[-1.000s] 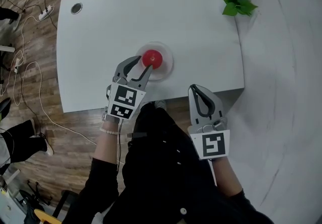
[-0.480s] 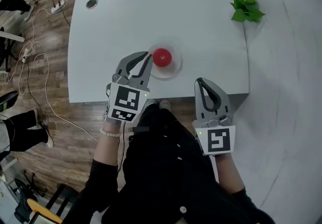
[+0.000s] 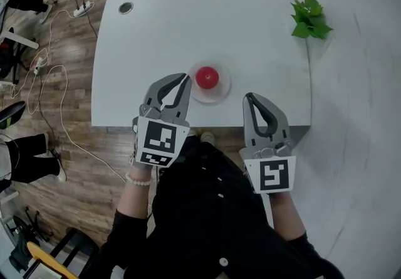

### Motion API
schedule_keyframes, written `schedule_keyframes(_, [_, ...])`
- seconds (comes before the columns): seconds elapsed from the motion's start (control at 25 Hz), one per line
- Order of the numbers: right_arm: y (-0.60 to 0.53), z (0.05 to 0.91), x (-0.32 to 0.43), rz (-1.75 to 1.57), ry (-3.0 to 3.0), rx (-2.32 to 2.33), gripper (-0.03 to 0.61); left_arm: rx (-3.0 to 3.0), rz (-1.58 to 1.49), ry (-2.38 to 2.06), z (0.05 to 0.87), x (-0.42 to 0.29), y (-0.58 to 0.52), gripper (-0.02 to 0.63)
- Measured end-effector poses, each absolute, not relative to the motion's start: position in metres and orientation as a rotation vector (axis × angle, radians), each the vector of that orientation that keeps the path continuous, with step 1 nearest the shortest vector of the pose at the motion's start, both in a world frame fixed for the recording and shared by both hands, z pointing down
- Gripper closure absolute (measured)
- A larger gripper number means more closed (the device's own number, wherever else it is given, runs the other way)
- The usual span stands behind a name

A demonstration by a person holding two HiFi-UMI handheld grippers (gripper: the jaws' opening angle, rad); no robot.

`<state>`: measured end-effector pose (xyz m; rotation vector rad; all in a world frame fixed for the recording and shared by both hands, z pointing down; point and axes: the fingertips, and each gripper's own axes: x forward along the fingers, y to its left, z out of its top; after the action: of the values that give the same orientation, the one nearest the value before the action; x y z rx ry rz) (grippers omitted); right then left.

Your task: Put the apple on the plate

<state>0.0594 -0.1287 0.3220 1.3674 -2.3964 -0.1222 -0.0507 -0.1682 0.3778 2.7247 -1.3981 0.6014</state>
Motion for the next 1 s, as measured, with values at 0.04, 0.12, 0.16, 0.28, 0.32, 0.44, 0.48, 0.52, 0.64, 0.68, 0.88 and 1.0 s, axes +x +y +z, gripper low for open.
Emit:
schedule_keyframes(0.04, [-0.129, 0.319, 0.057, -0.132, -2.407, 1.366, 0.535, 2.72, 0.601, -1.408, 0.375, -0.052, -0.167, 0.588])
schedule_keyframes(0.12, [-0.131, 0.315, 0.055, -0.147, -2.422, 1.363, 0.535, 2.716, 0.6, -1.425, 0.369, -0.054, -0.164, 0.589])
schedule_keyframes(0.16, [-0.131, 0.314, 0.054, -0.152, -2.425, 1.359, 0.535, 2.717, 0.602, -1.431, 0.366, -0.055, -0.163, 0.589])
schedule_keyframes(0.28, [-0.132, 0.308, 0.051, -0.172, -2.439, 1.351, 0.535, 2.714, 0.605, -1.458, 0.358, -0.06, -0.161, 0.589])
schedule_keyframes(0.32, [-0.132, 0.305, 0.05, -0.182, -2.445, 1.348, 0.535, 2.711, 0.6, -1.467, 0.355, -0.061, -0.16, 0.589])
schedule_keyframes(0.44, [-0.132, 0.299, 0.049, -0.204, -2.454, 1.342, 0.535, 2.721, 0.587, -1.484, 0.345, -0.061, -0.156, 0.591])
schedule_keyframes(0.48, [-0.133, 0.298, 0.048, -0.21, -2.457, 1.34, 0.535, 2.729, 0.586, -1.485, 0.342, -0.06, -0.155, 0.591])
schedule_keyframes(0.52, [-0.133, 0.297, 0.048, -0.214, -2.46, 1.338, 0.535, 2.736, 0.585, -1.486, 0.339, -0.059, -0.154, 0.591])
schedule_keyframes(0.64, [-0.134, 0.295, 0.048, -0.212, -2.469, 1.342, 0.535, 2.747, 0.578, -1.489, 0.334, -0.058, -0.151, 0.591])
schedule_keyframes(0.68, [-0.134, 0.293, 0.047, -0.215, -2.473, 1.343, 0.535, 2.748, 0.576, -1.491, 0.332, -0.058, -0.15, 0.591])
schedule_keyframes(0.88, [-0.135, 0.288, 0.046, -0.234, -2.487, 1.339, 0.535, 2.757, 0.567, -1.505, 0.323, -0.061, -0.144, 0.591])
schedule_keyframes(1.0, [-0.135, 0.288, 0.044, -0.239, -2.488, 1.331, 0.535, 2.722, 0.55, -1.528, 0.32, -0.063, -0.141, 0.591])
